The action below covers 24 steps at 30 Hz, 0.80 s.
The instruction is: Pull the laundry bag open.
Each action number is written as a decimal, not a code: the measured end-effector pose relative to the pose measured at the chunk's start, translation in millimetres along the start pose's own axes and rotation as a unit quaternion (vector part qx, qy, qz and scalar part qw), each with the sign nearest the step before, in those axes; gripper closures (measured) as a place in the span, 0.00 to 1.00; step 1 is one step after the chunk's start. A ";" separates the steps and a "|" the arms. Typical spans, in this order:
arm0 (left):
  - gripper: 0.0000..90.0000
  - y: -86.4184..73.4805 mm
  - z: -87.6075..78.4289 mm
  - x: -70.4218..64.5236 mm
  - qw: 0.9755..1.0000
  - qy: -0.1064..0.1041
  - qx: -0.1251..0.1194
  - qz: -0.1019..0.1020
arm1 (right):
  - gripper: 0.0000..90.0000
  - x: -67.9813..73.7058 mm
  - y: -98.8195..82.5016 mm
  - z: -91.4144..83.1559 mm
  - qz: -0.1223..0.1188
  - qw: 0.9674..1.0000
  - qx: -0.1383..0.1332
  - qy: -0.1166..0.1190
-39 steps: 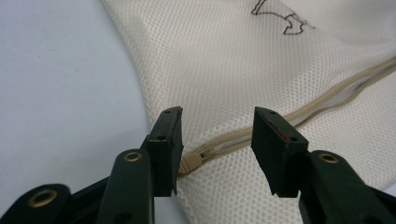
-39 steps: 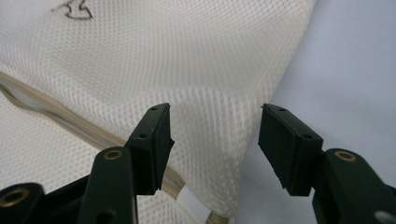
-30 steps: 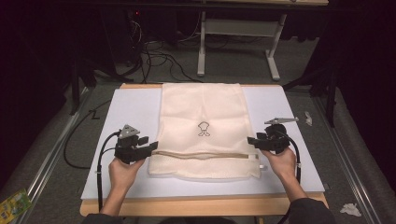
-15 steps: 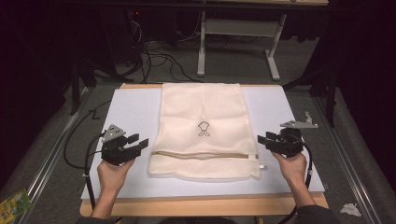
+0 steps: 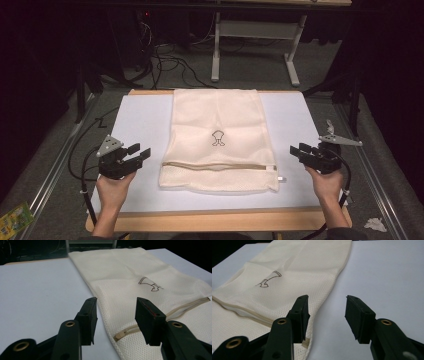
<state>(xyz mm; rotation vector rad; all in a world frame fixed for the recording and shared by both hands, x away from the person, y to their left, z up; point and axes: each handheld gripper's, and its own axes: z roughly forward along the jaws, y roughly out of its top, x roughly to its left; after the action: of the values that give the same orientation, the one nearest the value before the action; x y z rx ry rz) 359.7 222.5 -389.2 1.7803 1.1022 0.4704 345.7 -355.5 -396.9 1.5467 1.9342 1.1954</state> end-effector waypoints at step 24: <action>0.58 -24.3 -4.2 26.2 0.999 0.024 0.006 -0.038 | 0.65 -26.1 -30.5 -6.6 0.036 0.999 -0.012 -0.019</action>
<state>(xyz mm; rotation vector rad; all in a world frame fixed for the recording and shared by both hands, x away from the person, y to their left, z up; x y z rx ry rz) 358.8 250.1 -412.3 1.7386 1.2036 0.4652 330.8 -383.0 -423.0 1.6275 1.8485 1.2038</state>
